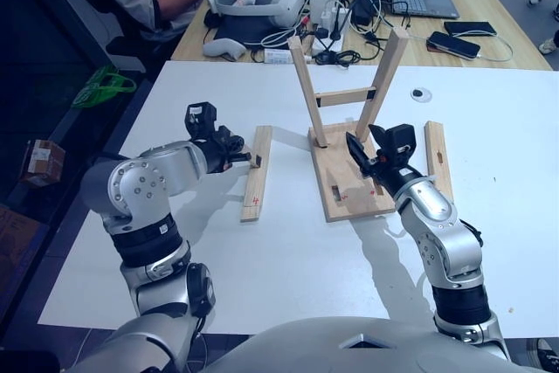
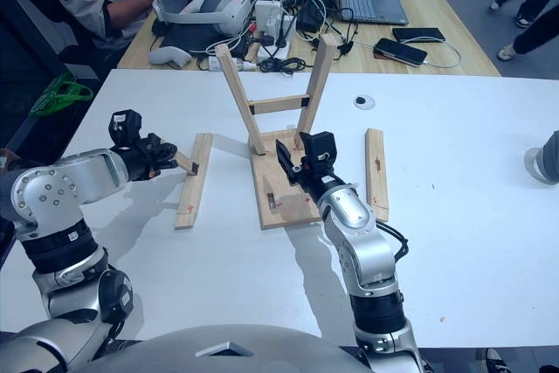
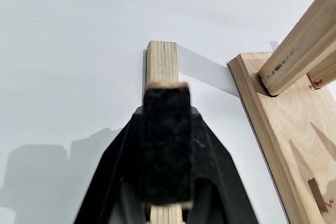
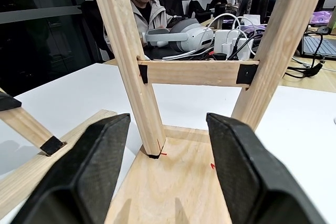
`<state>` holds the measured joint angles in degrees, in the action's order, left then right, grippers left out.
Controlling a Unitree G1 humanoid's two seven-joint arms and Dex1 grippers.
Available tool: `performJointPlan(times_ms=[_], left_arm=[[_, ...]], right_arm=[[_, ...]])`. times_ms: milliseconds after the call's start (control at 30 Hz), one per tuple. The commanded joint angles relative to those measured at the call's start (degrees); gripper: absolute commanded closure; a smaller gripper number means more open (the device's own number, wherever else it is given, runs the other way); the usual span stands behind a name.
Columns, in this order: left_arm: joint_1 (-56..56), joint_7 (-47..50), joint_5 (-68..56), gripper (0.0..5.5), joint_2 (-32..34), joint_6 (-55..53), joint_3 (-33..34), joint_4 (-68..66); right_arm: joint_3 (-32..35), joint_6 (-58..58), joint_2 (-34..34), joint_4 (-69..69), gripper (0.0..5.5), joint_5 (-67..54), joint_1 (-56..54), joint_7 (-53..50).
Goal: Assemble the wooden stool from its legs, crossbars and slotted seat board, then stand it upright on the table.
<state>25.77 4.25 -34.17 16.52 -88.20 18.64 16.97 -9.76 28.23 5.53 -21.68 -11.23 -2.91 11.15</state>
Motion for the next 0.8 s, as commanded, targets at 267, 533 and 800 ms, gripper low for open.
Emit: performJointPlan(times_ms=[267, 533, 800], left_arm=[[-1.3, -6.8, 4.9, 5.09, 2.5, 0.7, -7.9, -9.1], [3.2, -14.8, 7.4, 5.09, 8.6, 7.9, -16.8, -16.3], [4.2, -25.4, 6.6, 5.09, 16.9, 6.7, -23.3, -19.0]], right_arm=[[0.0, 0.5, -0.3, 1.0, 2.80, 0.3, -1.7, 0.4], [0.0, 0.2, -0.1, 1.8, 2.80, 0.3, -2.5, 1.0], [0.1, 0.0, 0.3, 2.3, 2.80, 0.3, -3.2, 1.7]])
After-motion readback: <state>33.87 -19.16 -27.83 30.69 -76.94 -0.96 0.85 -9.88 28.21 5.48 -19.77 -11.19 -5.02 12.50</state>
